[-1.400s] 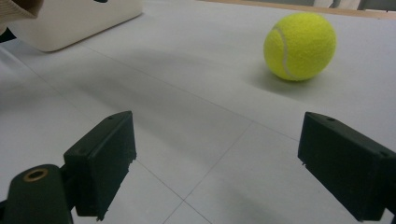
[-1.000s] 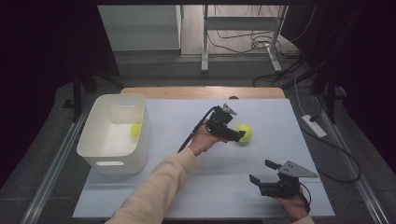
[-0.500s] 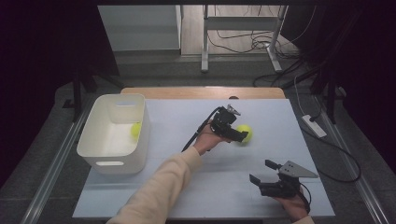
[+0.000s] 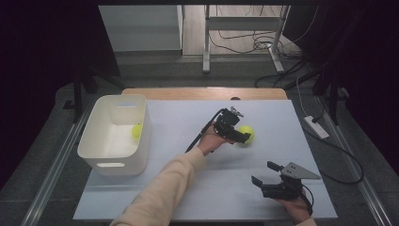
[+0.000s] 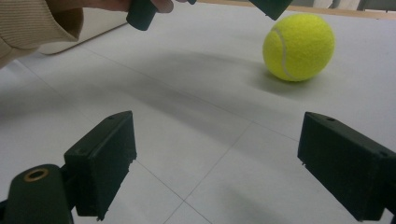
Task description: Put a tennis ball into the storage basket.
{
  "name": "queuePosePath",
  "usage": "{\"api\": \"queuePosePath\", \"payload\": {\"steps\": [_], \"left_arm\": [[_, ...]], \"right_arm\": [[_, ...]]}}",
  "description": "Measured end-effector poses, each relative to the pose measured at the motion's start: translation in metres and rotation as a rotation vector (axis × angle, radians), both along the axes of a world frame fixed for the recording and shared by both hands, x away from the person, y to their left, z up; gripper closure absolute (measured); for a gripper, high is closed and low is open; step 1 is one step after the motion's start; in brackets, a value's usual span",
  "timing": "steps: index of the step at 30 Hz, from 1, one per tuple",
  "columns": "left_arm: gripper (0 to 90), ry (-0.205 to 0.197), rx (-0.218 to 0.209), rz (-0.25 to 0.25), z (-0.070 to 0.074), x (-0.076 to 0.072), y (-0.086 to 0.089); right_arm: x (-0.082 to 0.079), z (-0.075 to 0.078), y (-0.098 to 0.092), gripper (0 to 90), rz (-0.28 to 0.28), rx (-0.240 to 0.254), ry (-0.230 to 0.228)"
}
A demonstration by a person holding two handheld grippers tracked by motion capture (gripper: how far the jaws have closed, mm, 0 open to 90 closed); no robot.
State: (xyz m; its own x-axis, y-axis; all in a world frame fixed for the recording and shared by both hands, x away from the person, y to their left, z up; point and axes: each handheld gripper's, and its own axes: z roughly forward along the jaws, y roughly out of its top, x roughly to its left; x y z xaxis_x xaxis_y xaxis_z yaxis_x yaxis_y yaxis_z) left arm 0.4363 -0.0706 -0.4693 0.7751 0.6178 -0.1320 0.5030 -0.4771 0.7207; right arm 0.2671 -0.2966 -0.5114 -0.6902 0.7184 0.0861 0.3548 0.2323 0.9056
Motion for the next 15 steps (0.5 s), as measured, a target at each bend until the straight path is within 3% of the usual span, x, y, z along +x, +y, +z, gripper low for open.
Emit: {"api": "queuePosePath", "payload": {"steps": [15], "left_arm": [[12.1, 0.028, 0.007, 0.004, -0.012, 0.011, -0.008]], "right_arm": [[0.000, -0.001, -0.001, 11.7, -0.002, 0.001, 0.007]]}}
